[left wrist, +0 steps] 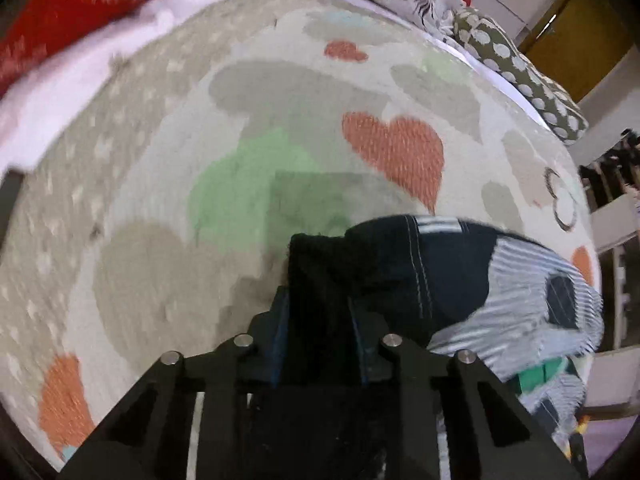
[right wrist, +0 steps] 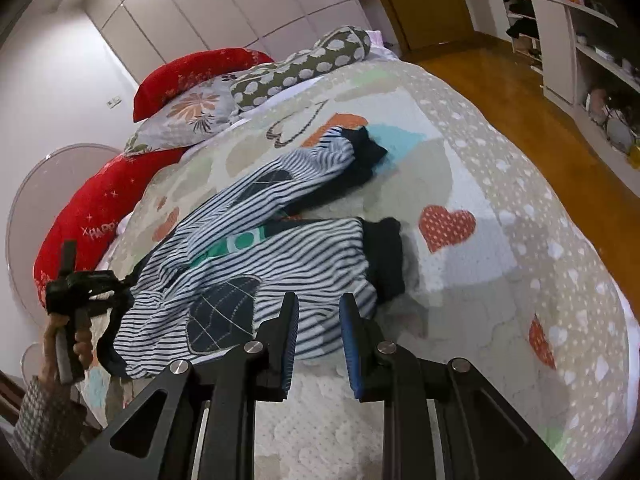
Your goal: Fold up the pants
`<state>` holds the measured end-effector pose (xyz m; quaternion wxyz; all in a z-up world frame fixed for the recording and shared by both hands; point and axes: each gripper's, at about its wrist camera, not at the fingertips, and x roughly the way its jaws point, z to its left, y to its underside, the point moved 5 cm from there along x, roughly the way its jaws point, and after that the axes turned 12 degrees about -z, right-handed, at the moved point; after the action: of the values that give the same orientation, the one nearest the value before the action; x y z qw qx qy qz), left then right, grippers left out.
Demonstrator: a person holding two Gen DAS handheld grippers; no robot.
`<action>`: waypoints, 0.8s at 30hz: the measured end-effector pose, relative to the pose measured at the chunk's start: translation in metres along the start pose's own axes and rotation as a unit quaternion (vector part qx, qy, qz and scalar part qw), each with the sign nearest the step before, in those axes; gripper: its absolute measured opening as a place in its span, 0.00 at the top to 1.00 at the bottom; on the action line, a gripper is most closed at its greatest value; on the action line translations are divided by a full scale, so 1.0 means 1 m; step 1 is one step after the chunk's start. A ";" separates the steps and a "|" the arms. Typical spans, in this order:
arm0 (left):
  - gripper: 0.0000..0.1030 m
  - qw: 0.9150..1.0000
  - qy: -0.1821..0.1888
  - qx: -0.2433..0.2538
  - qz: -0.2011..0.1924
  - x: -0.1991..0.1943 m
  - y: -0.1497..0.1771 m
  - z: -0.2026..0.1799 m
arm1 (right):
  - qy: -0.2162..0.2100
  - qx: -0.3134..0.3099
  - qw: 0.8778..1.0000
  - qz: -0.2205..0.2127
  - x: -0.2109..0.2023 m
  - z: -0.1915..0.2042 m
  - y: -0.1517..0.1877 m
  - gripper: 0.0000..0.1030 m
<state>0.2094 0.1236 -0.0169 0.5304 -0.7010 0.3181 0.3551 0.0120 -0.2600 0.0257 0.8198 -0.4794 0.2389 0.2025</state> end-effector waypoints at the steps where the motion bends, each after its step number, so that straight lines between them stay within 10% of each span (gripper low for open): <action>1: 0.77 0.999 -0.023 0.013 -0.021 -0.001 -0.010 -0.001 | 0.002 0.002 1.000 0.000 0.000 -0.001 0.001 0.78; 8: 0.68 0.996 -0.045 0.027 -0.067 -0.013 -0.023 0.008 | 0.004 0.005 1.000 0.019 0.006 -0.001 0.016 0.77; 24: 0.22 0.969 -0.016 0.021 -0.245 -0.202 0.110 -0.011 | -0.001 -0.052 0.998 -0.030 -0.022 0.042 0.043 0.57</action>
<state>0.0109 0.1008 0.0970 0.6206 -0.7408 0.1356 0.2185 -0.0213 -0.2060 0.0266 0.7996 -0.5280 0.2133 0.1905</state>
